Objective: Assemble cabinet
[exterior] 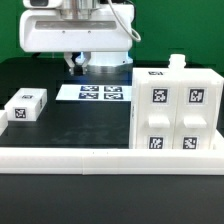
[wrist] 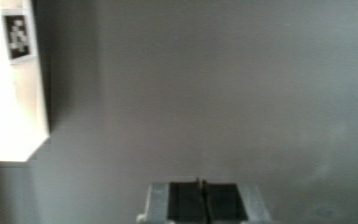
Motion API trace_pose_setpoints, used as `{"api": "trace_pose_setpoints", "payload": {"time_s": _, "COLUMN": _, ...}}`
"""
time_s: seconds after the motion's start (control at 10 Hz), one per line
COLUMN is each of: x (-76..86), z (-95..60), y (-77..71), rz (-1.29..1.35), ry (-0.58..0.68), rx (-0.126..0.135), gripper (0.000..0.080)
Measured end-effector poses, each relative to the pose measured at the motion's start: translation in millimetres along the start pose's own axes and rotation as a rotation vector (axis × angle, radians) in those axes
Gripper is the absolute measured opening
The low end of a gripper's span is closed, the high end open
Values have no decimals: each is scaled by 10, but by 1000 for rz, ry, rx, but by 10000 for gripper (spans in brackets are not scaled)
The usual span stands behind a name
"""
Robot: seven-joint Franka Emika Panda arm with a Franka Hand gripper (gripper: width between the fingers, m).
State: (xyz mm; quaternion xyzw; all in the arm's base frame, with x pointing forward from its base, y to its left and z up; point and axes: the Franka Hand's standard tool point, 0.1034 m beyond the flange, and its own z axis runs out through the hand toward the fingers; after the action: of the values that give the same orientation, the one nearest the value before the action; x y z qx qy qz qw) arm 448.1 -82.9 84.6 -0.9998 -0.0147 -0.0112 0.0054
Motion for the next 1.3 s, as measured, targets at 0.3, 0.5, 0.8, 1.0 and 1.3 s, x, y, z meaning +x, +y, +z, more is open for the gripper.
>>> {"api": "trace_pose_setpoints", "payload": {"time_s": 0.3, "x": -50, "z": -1, "y": 233, "rz": 6, "ry": -1, "rx": -7, "gripper": 2}}
{"api": "trace_pose_setpoints", "payload": {"time_s": 0.5, "x": -183, "z": 31, "y": 621, "rz": -29, "ry": -6, "rx": -13, "gripper": 2}}
{"api": "trace_pose_setpoints", "payload": {"time_s": 0.8, "x": -307, "z": 97, "y": 949, "rz": -16, "ry": -11, "rx": -19, "gripper": 2}}
{"api": "trace_pose_setpoints", "payload": {"time_s": 1.0, "x": -305, "z": 101, "y": 936, "rz": -19, "ry": -12, "rx": -18, "gripper": 2}}
{"api": "trace_pose_setpoints", "payload": {"time_s": 1.3, "x": -305, "z": 102, "y": 935, "rz": -19, "ry": -12, "rx": -18, "gripper": 2}}
